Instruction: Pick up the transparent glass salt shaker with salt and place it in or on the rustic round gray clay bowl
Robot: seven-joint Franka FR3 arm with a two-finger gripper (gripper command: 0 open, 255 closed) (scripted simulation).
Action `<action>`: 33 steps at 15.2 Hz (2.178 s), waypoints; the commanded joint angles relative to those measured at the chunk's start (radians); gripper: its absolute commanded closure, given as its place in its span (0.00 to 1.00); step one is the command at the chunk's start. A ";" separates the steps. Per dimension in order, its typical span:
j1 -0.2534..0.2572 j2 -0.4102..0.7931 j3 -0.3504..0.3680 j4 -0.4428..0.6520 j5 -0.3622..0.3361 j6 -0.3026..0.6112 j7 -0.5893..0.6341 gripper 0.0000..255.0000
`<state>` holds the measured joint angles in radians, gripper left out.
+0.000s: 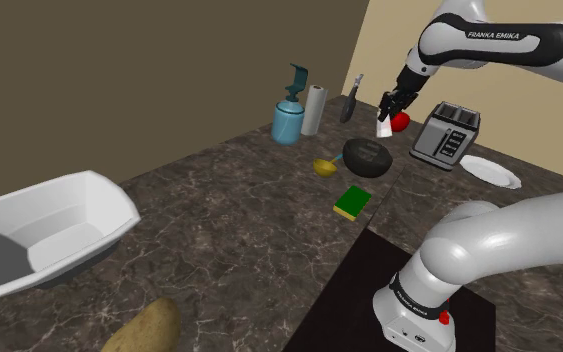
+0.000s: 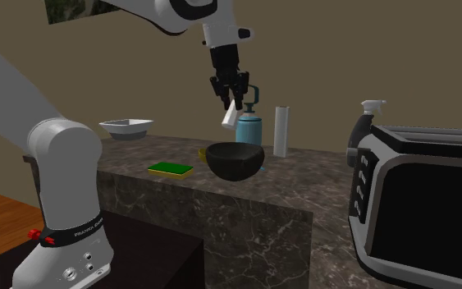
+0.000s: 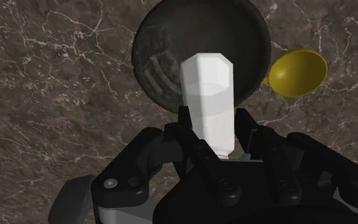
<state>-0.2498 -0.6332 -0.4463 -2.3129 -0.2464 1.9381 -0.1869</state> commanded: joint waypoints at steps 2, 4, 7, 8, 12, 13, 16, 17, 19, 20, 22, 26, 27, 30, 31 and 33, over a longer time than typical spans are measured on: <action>-0.004 -0.004 -0.006 -0.043 -0.007 0.040 0.003 1.00; -0.006 -0.003 -0.011 -0.069 -0.012 0.066 0.004 1.00; -0.009 0.000 -0.020 -0.106 -0.018 0.107 0.005 1.00; -0.010 0.001 -0.023 -0.119 -0.021 0.121 0.005 1.00; -0.012 0.007 -0.033 -0.153 -0.027 0.161 0.006 1.00; -0.012 0.007 -0.033 -0.153 -0.027 0.161 0.006 1.00; -0.012 0.007 -0.033 -0.153 -0.027 0.161 0.006 1.00; -0.012 0.007 -0.033 -0.153 -0.027 0.161 0.006 1.00; -0.012 0.007 -0.033 -0.153 -0.027 0.161 0.006 1.00; -0.012 0.007 -0.033 -0.153 -0.027 0.161 0.006 0.00; -0.012 0.007 -0.033 -0.153 -0.027 0.161 0.006 0.00; -0.014 -0.007 -0.023 -0.131 -0.024 0.124 0.006 0.00; -0.015 -0.020 -0.013 -0.108 -0.021 0.088 0.006 0.00; -0.015 -0.038 0.003 -0.062 -0.014 0.024 0.006 0.00; -0.015 -0.038 0.003 -0.063 -0.014 0.024 0.006 0.00; -0.015 -0.038 0.003 -0.062 -0.014 0.024 0.006 0.00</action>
<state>-0.2650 -0.6703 -0.4439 -2.3753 -0.2606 1.9636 -0.1820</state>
